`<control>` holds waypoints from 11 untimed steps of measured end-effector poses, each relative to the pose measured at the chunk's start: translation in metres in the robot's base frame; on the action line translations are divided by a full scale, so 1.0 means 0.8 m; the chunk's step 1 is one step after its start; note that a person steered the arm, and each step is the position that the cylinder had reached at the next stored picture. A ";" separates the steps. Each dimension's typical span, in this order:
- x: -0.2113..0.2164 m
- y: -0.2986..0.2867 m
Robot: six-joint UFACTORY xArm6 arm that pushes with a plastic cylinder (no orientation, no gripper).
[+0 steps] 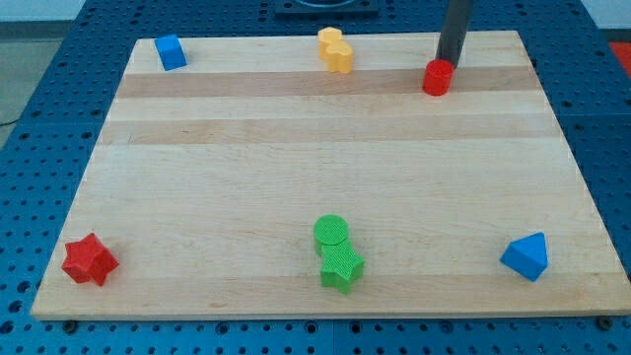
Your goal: Push red circle closer to red star
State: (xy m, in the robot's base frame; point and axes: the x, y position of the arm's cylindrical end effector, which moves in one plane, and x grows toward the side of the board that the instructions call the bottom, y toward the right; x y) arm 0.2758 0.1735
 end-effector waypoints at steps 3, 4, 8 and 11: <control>0.058 -0.033; 0.098 -0.034; 0.071 -0.198; 0.090 -0.297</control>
State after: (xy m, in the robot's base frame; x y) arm 0.3481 -0.0644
